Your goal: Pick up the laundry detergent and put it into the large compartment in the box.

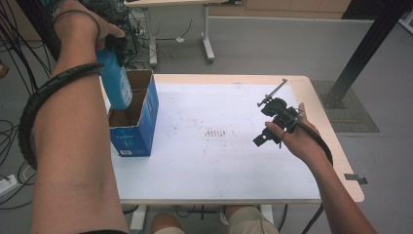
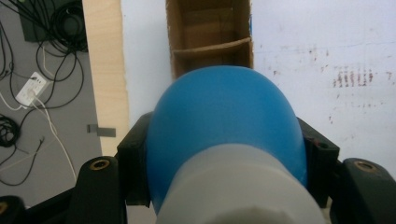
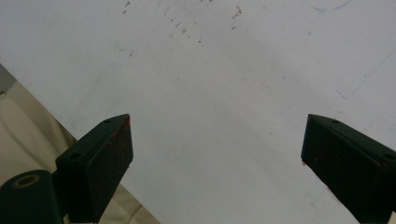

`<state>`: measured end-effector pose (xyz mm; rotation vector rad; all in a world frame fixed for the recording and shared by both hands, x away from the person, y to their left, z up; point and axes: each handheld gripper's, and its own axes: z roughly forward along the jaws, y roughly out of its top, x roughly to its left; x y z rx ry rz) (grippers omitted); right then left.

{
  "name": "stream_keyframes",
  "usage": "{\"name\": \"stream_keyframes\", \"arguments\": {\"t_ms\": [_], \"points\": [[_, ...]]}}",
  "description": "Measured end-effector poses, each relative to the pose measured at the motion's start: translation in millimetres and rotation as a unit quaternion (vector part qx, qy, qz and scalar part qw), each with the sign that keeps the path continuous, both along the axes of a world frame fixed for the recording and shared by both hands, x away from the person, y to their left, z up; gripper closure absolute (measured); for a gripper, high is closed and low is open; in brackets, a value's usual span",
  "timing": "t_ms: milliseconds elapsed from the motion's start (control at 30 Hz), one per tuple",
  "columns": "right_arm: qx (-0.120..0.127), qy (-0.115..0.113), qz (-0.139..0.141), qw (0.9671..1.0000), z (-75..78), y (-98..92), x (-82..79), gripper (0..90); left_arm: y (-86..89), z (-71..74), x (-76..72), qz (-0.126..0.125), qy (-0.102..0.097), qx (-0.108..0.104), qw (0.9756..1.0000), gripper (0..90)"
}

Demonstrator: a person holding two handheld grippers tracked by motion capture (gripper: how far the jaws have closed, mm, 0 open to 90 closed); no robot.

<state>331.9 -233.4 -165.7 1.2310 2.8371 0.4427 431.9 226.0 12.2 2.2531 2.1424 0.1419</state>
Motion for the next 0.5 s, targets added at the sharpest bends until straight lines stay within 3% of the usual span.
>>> {"name": "stream_keyframes", "arguments": {"t_ms": [500], "points": [[0.0, 0.002, -0.004, 1.0, -1.8, -2.8, -1.9, 9.2, 5.1, -46.0, 6.7, -0.006, 0.017, -0.002, 0.9998, 36.9]]}}
